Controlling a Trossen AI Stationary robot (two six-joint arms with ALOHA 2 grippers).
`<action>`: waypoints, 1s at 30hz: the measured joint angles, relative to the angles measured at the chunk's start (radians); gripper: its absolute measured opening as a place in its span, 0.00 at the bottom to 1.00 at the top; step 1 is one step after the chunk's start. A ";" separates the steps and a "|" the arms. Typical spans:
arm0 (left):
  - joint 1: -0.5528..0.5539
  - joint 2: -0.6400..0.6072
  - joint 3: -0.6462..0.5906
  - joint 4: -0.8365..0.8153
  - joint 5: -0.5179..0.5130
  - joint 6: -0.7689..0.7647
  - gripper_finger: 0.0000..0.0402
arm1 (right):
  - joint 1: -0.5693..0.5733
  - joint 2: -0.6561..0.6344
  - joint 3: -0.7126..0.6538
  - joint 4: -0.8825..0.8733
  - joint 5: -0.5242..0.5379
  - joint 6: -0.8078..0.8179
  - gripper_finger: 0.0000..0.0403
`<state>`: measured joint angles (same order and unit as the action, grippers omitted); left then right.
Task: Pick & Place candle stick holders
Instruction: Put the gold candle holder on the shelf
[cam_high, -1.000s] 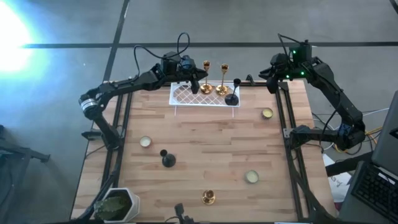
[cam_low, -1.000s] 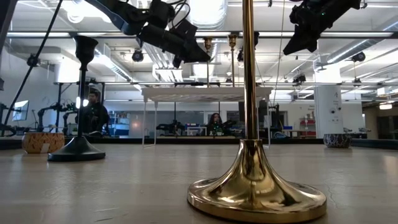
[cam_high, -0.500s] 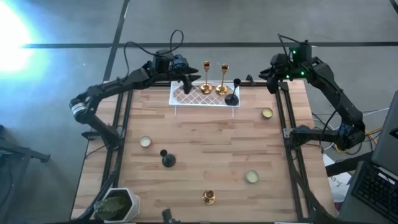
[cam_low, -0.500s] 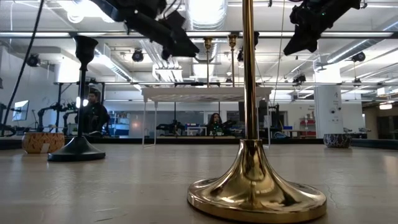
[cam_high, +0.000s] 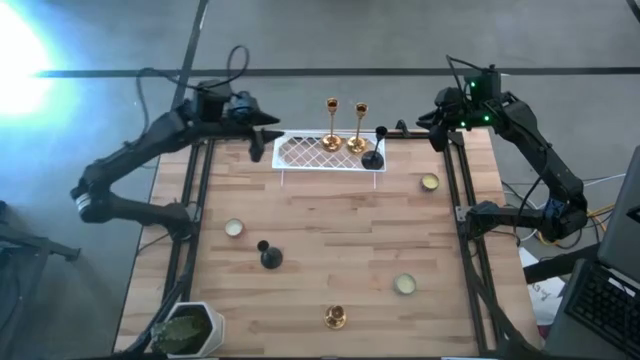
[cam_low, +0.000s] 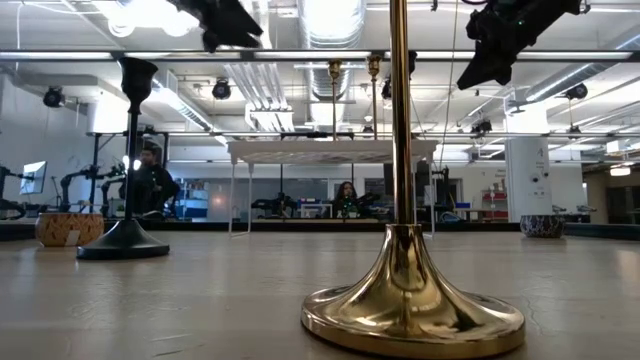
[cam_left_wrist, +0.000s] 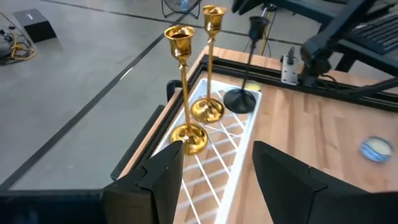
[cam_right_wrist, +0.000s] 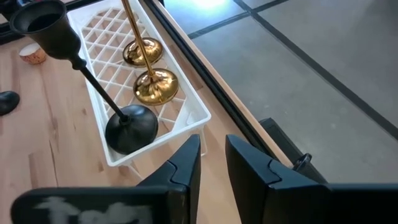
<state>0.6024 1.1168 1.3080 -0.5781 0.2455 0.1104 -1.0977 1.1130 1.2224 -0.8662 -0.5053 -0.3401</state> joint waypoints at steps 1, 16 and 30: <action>-0.002 -0.026 -0.002 -0.020 0.000 0.000 0.49 | 0.000 0.000 0.000 -0.002 0.000 0.000 0.17; -0.128 -0.273 -0.046 -0.375 -0.007 -0.154 0.49 | 0.000 0.000 0.000 -0.054 0.000 -0.011 0.21; -0.407 -0.371 -0.390 -0.279 -0.025 -0.427 0.49 | 0.000 0.000 0.000 -0.064 0.000 -0.011 0.16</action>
<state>0.1949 0.7456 0.9180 -0.8569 0.2210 -0.3165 -1.0977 1.1125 1.2224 -0.9298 -0.5053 -0.3511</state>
